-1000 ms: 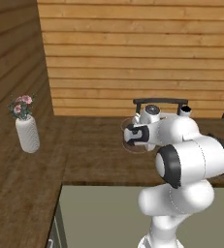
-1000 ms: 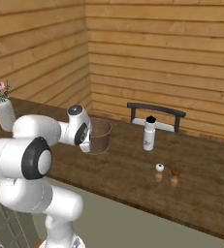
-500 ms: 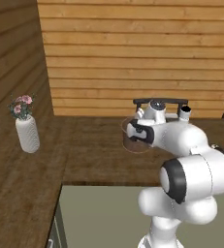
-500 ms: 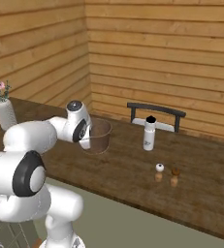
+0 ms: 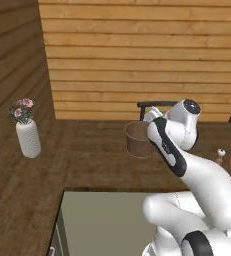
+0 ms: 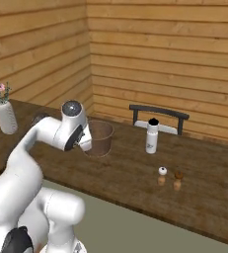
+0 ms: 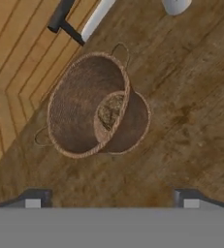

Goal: Open the cabinet, pick up the bread from the cabinet and place it in the basket. Then move the basket to the dining counter.

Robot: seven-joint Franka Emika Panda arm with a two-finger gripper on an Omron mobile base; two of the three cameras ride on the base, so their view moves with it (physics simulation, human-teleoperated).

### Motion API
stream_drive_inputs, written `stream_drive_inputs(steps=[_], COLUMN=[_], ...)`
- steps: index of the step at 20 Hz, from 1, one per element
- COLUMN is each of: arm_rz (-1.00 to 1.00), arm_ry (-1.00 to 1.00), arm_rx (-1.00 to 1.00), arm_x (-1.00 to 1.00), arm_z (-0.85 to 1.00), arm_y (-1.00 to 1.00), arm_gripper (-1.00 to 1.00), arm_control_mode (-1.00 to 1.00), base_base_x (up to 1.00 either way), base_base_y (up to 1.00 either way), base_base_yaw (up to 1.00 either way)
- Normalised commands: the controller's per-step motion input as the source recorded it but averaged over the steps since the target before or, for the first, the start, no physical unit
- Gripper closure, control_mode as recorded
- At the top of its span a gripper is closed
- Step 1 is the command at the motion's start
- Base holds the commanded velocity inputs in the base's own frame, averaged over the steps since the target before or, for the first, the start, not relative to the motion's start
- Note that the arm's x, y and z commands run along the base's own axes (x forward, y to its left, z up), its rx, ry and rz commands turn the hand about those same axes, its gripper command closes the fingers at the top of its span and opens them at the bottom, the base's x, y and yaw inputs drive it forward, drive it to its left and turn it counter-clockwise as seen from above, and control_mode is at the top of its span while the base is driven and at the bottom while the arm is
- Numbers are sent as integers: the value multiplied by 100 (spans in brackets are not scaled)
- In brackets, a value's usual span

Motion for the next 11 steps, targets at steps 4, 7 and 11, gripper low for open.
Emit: stream_drive_inputs(steps=[4, 7, 11], arm_rz=[48, 44, 36], arm_ry=[-11, -8, -5], arm_rx=[-27, -36, -38], arm_x=[-100, -100, -100], arm_z=[6, 0, 4], arm_y=[2, 1, 0], arm_gripper=[-100, -100, -100], arm_control_mode=[-100, -100, -100], base_base_x=[0, 0, 0], base_base_y=[0, 0, 0], base_base_yaw=[0, 0, 0])
